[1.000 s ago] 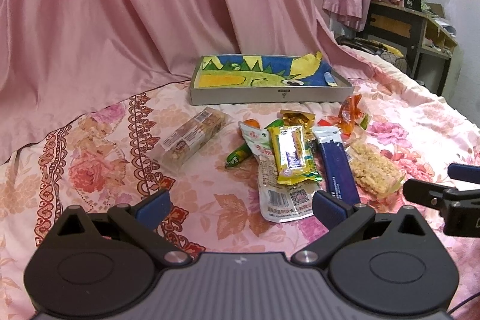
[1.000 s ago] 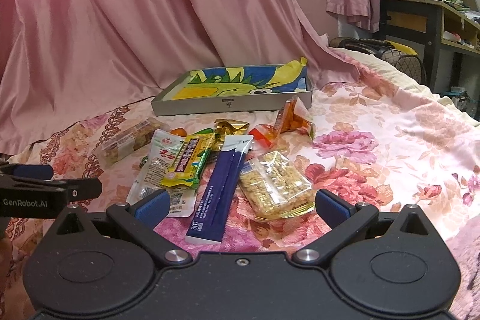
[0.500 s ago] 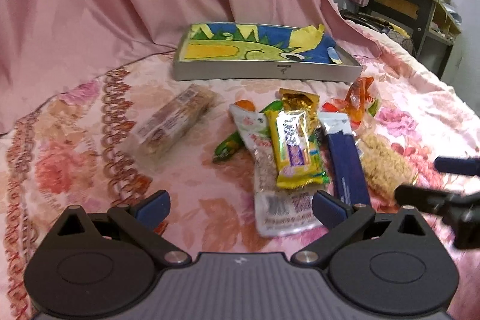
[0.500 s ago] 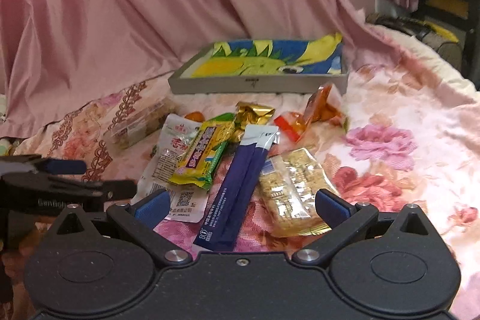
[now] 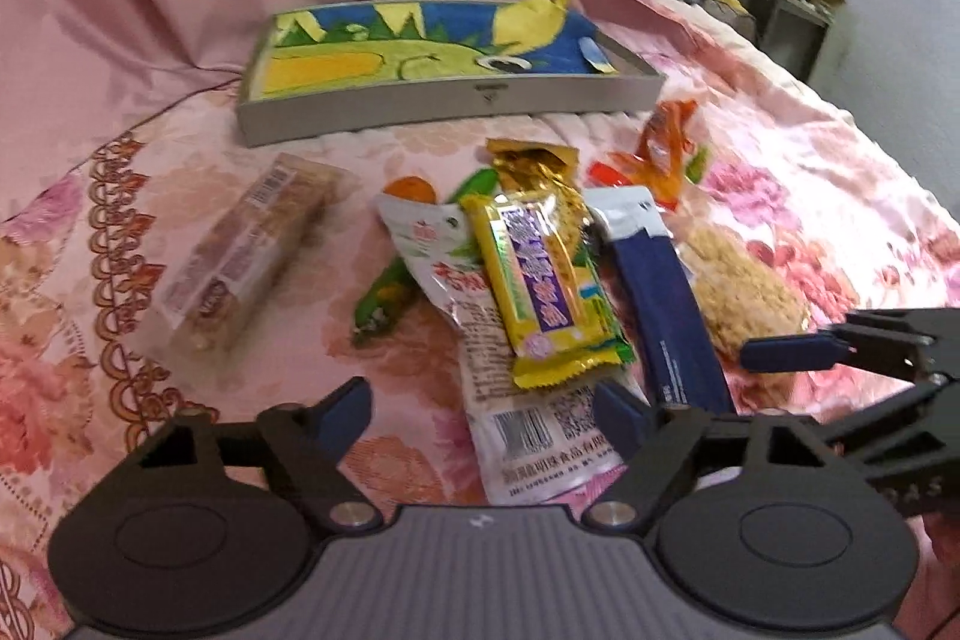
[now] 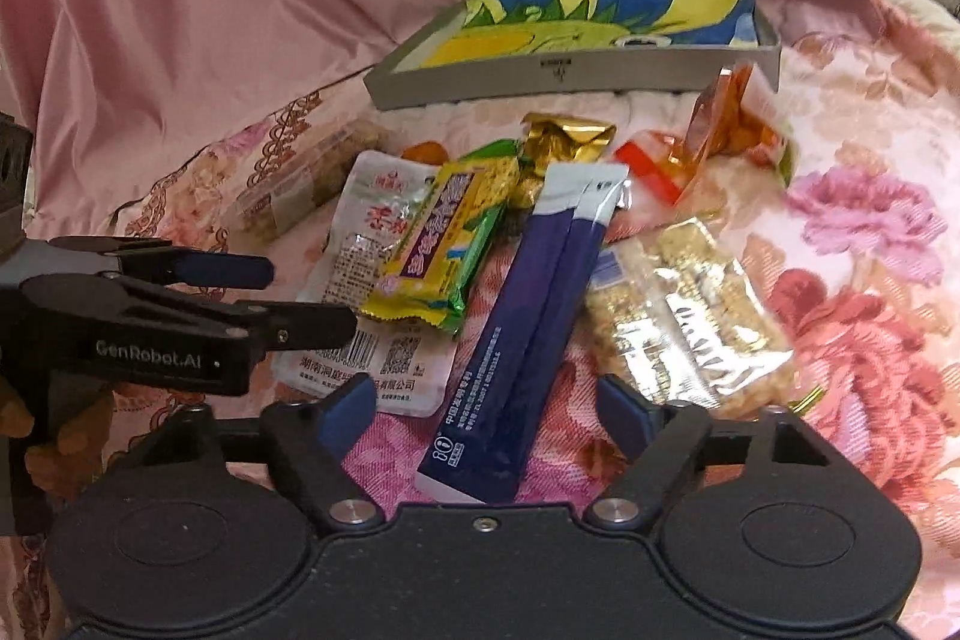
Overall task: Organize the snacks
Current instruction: 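Move the left tool to the white bag while the right tool approaches the blue stick, then close the left tool on the white bag while the right tool grasps the blue stick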
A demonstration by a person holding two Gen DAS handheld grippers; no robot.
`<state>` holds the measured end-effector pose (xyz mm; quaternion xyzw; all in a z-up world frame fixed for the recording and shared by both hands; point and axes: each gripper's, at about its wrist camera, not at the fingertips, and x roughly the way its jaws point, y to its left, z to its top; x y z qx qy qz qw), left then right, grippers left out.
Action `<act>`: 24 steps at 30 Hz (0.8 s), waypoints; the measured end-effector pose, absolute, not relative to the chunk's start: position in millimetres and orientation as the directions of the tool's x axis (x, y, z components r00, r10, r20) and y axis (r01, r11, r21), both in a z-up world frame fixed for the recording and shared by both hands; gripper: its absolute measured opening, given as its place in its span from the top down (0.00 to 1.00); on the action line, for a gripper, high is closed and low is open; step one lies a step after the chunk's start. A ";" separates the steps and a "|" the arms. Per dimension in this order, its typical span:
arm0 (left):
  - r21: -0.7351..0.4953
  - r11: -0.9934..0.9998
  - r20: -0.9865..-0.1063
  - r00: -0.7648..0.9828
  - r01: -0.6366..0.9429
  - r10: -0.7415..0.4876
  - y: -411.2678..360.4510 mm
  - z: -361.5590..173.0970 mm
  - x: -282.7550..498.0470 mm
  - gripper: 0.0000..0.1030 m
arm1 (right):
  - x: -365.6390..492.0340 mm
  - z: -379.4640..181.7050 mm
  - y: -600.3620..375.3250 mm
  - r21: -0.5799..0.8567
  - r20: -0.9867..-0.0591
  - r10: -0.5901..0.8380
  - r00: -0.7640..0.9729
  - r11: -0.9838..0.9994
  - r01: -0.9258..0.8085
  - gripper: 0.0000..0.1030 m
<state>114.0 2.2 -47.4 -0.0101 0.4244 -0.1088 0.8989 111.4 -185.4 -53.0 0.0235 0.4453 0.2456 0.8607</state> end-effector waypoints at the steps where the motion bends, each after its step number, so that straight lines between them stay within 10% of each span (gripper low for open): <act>1: -0.119 0.974 -0.762 0.611 0.191 -0.213 2.3 -48.5 114.6 0.29 | 112.4 -54.7 -184.9 0.261 -0.755 0.444 0.482 0.878 -0.401 0.26; 11: -0.168 0.979 -0.776 0.597 0.117 -0.204 13.3 -52.5 129.2 0.60 | 125.6 -70.4 -178.3 0.233 -0.755 0.407 0.514 0.900 -0.369 0.44; 24: -0.301 0.953 -0.766 0.603 -0.032 -0.222 18.5 -66.8 154.0 0.71 | 130.8 -76.1 -169.6 0.210 -0.733 0.389 0.558 0.910 -0.358 0.46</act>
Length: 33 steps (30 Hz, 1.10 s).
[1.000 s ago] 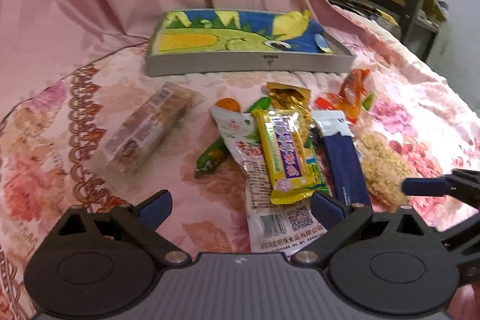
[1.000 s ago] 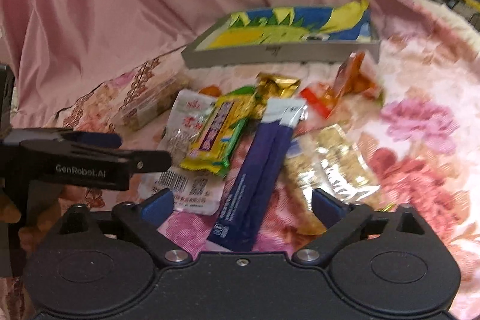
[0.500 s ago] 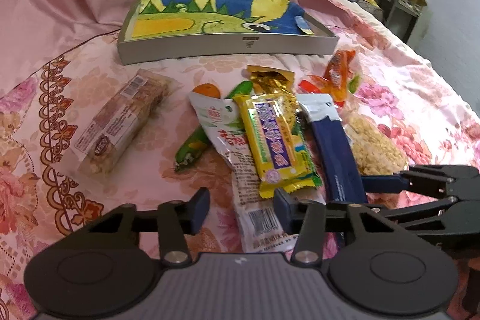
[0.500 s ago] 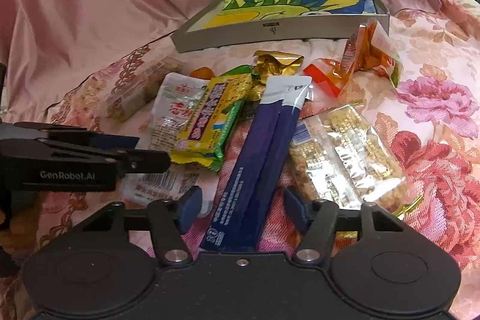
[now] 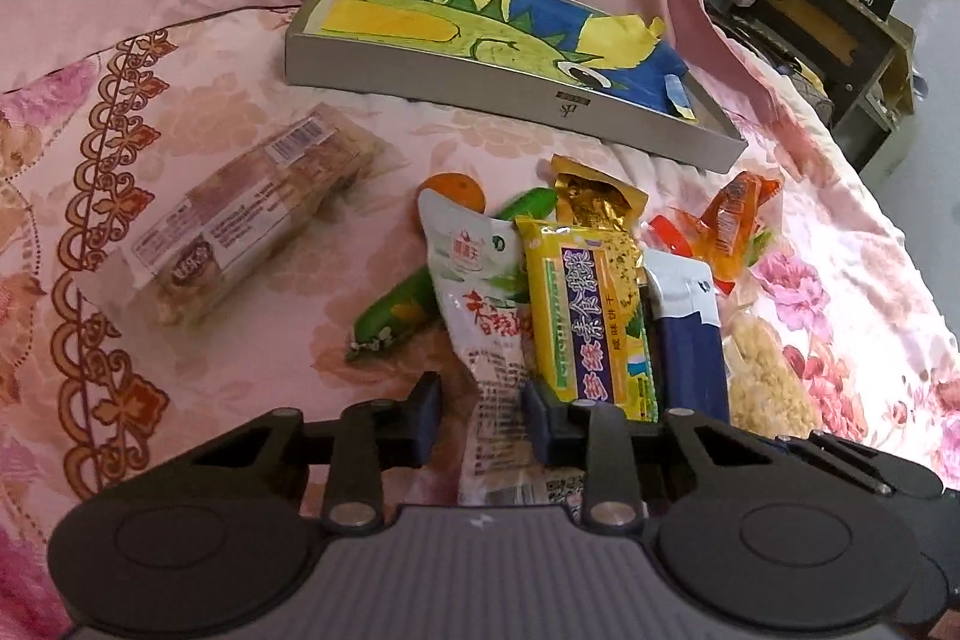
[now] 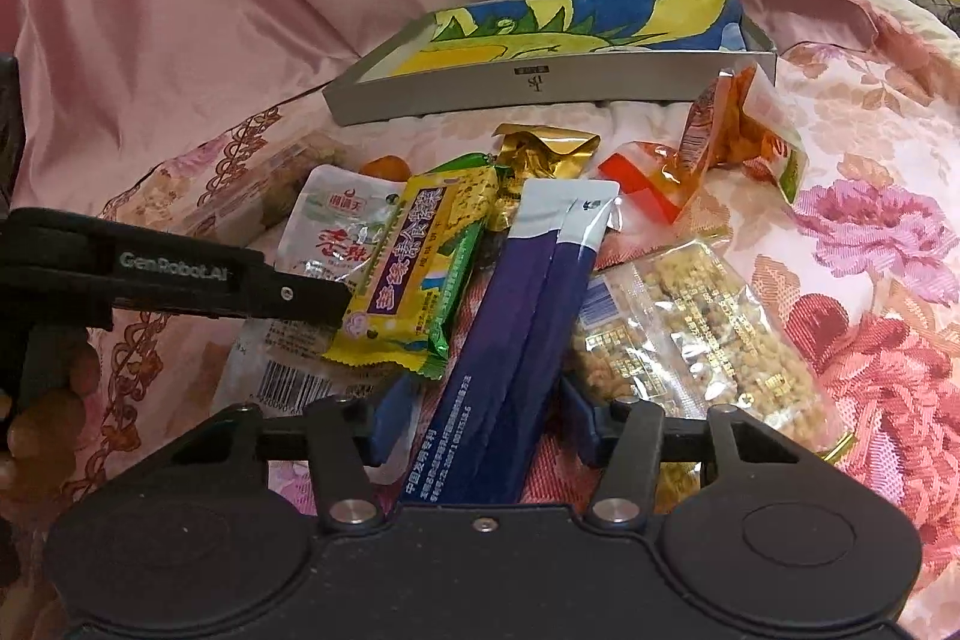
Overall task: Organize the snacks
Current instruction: 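Close the left tool on the white bag while the right tool grasps the blue stick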
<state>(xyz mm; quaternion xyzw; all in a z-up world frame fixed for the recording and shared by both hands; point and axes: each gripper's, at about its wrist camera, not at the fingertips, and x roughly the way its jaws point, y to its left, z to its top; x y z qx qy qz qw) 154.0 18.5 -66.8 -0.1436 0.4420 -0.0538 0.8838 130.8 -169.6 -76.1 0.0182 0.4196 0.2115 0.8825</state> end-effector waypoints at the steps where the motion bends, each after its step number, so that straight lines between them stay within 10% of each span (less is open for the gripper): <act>1: -0.305 0.952 -0.766 0.602 -0.033 -0.225 16.5 -68.0 154.6 0.77 | 130.5 -76.1 -169.6 0.210 -0.731 0.389 0.560 0.910 -0.357 0.48; 33: -0.237 0.965 -0.753 0.649 -0.112 -0.110 2.1 -56.5 93.5 0.85 | 107.9 -74.7 -159.8 0.021 -0.722 0.301 0.623 0.909 -0.416 0.65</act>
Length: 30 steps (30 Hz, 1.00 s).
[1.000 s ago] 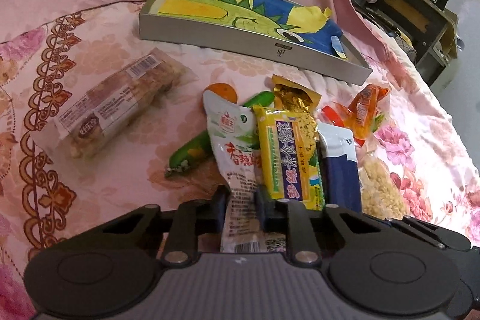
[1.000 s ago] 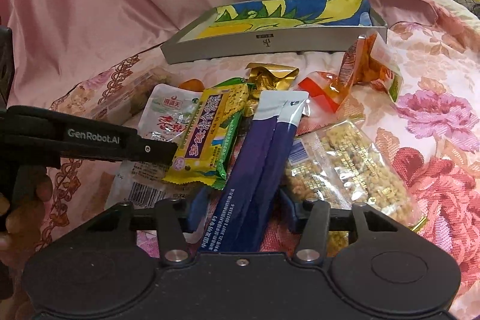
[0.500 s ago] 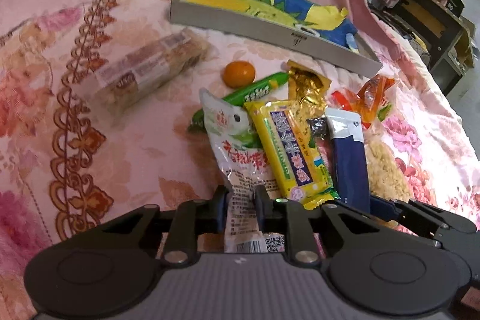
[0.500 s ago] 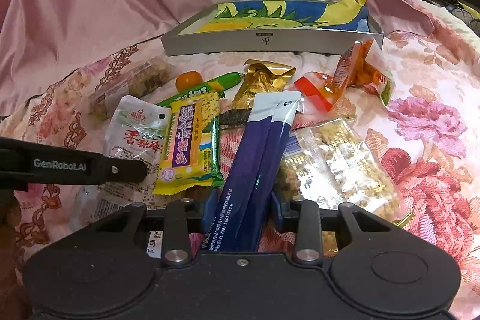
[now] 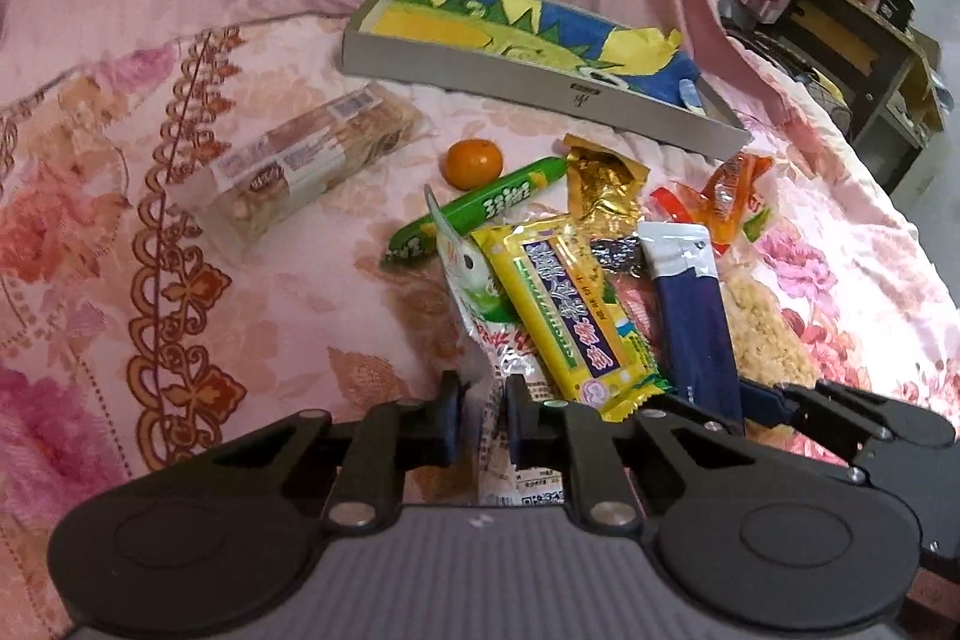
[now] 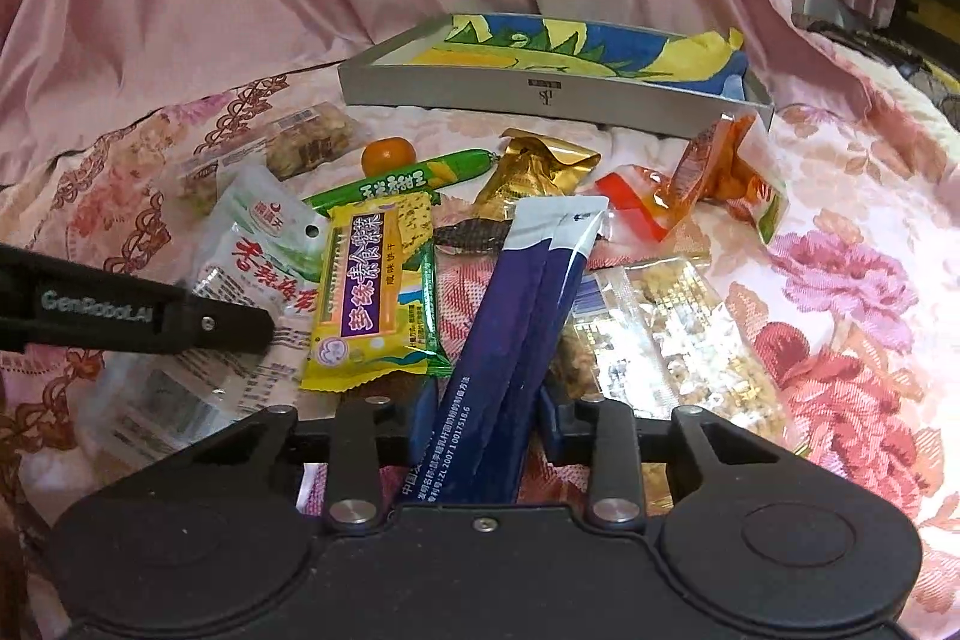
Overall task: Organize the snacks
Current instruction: 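Close the left tool on the white bag while the right tool grasps the blue stick, then carry the white bag with the left tool while the right tool carries the blue stick to the tray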
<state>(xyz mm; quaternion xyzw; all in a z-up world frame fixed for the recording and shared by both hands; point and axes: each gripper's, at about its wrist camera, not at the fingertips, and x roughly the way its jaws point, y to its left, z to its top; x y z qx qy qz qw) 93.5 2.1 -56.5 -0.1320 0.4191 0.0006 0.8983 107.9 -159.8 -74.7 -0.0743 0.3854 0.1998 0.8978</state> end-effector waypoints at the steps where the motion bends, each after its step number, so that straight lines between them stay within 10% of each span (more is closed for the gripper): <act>1: -0.230 0.968 -0.748 0.655 -0.105 -0.106 0.9 -54.7 91.7 0.85 | 107.1 -74.4 -159.0 0.013 -0.720 0.298 0.627 0.909 -0.417 0.65; 30: -0.320 0.942 -0.584 0.804 -0.102 -0.111 11.0 -16.4 83.5 0.87 | 90.4 -40.0 -164.4 -0.169 -0.545 0.232 0.805 0.911 -0.377 0.66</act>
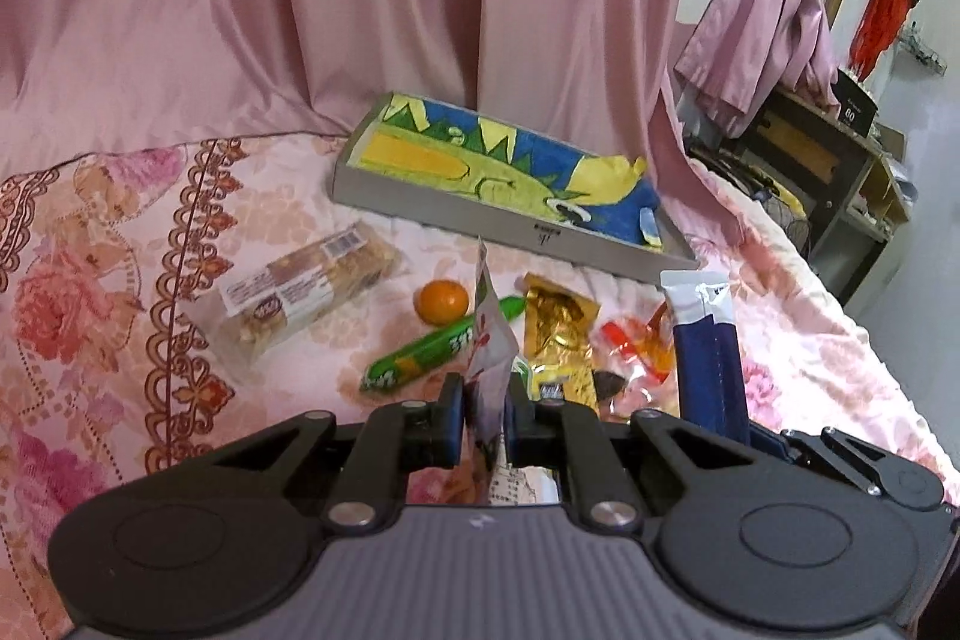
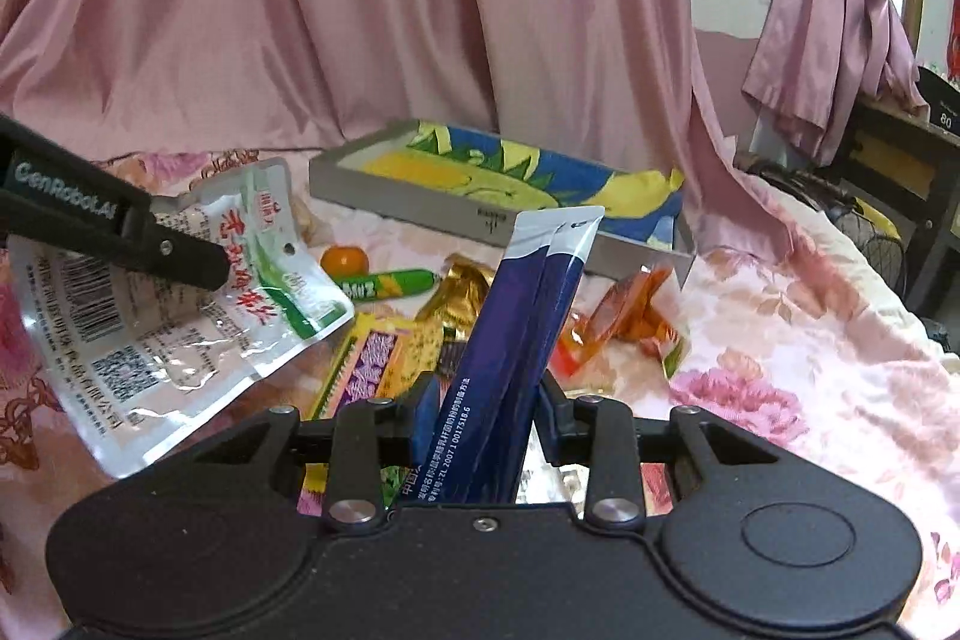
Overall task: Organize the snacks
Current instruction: 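Carry the white bag with the left tool while the right tool carries the blue stick to the tray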
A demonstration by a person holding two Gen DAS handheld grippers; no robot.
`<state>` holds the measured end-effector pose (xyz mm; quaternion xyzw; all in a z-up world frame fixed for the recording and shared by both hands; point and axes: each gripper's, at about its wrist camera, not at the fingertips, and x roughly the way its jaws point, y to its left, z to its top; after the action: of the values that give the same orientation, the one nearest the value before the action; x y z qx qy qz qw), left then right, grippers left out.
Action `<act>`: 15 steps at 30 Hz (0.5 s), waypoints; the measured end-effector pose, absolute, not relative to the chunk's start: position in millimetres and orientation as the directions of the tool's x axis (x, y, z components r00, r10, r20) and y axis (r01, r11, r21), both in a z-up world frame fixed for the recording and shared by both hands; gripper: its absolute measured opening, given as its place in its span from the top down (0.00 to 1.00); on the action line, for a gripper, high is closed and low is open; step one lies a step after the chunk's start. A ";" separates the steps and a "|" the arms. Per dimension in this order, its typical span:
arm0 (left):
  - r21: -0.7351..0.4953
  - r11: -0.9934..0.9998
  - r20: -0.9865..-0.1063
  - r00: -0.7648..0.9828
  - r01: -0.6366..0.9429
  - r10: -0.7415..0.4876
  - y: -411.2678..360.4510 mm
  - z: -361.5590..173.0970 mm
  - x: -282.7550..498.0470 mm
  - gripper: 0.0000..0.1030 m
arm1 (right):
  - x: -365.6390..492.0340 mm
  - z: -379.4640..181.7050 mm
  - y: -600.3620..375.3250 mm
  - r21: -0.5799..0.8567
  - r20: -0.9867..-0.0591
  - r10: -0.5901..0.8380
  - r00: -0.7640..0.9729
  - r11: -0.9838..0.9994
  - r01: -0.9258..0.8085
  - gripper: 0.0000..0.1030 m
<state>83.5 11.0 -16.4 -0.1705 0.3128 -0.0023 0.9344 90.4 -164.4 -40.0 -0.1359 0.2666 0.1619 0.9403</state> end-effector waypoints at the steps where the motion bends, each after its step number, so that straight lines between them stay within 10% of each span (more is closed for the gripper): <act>1: -0.319 0.942 -0.581 0.807 -0.104 -0.107 10.7 -15.3 84.4 0.87 | 90.5 -38.8 -165.2 -0.164 -0.542 0.238 0.806 0.911 -0.379 0.66; 15: -0.342 0.926 -0.563 0.824 -0.162 -0.063 16.2 0.3 126.0 0.87 | 129.3 -9.3 -174.1 -0.097 -0.446 0.325 0.834 0.909 -0.406 0.66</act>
<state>126.0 16.2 0.3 -0.1910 0.2954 0.0265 0.9357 129.3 -174.1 -9.3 -0.0942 0.2152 0.1916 0.9529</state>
